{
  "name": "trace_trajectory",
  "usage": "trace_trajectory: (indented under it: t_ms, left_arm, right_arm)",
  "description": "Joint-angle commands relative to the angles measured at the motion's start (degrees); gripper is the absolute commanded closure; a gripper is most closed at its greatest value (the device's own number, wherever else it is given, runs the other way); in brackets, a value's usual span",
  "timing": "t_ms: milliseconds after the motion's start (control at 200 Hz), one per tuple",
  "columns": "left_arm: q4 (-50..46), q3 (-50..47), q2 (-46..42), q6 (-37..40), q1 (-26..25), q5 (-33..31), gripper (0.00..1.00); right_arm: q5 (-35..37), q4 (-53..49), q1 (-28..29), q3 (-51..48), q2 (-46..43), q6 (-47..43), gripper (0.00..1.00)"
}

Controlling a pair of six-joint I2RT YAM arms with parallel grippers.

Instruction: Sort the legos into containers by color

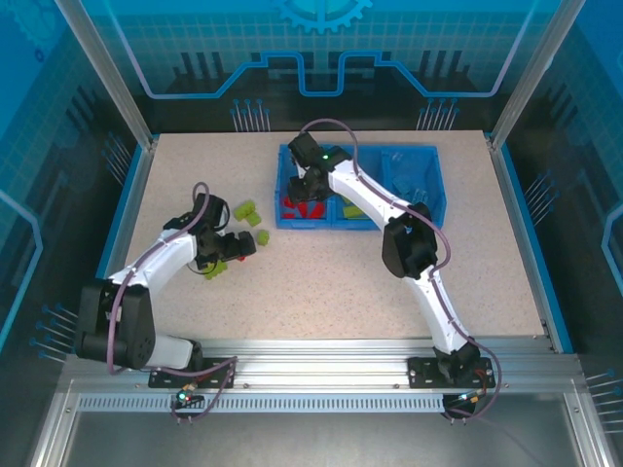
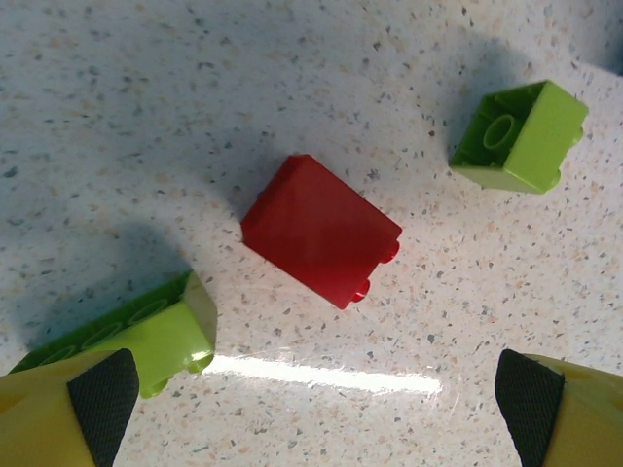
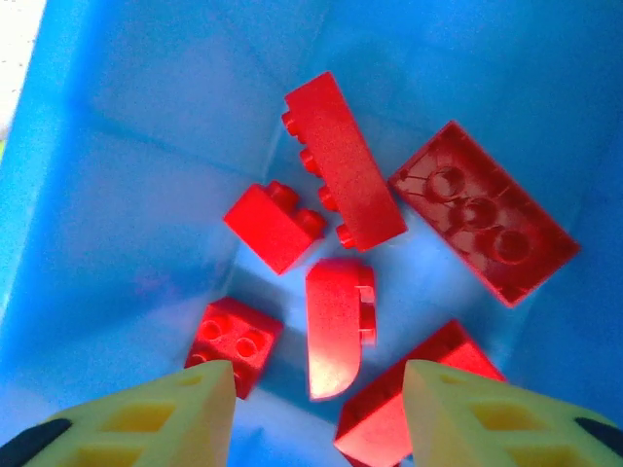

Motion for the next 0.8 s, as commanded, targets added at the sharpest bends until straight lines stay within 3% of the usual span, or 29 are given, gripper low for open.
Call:
trace_trajectory:
  t_ms: [0, 185, 570, 795]
  left_arm:
    - [-2.04, 2.8, 1.86, 3.73, -0.51, -2.79, 0.01]
    - [-4.19, 4.06, 1.19, 3.06, -0.51, -5.13, 0.01]
    - [-8.14, 3.28, -1.02, 3.94, -0.51, -8.28, 0.02]
    - [-9.23, 2.63, 1.42, 6.81, -0.5, -10.25, 0.1]
  right_arm:
    - [-0.11, -5.69, -0.91, 1.73, 0.41, 1.85, 0.41]
    - [-2.18, -1.97, -1.01, -3.46, -4.14, 1.99, 0.25]
    - [-5.06, 1.9, -1.09, -8.86, -10.45, 3.14, 0.22]
    - [-7.37, 4.16, -1.58, -10.14, -13.3, 4.52, 0.21]
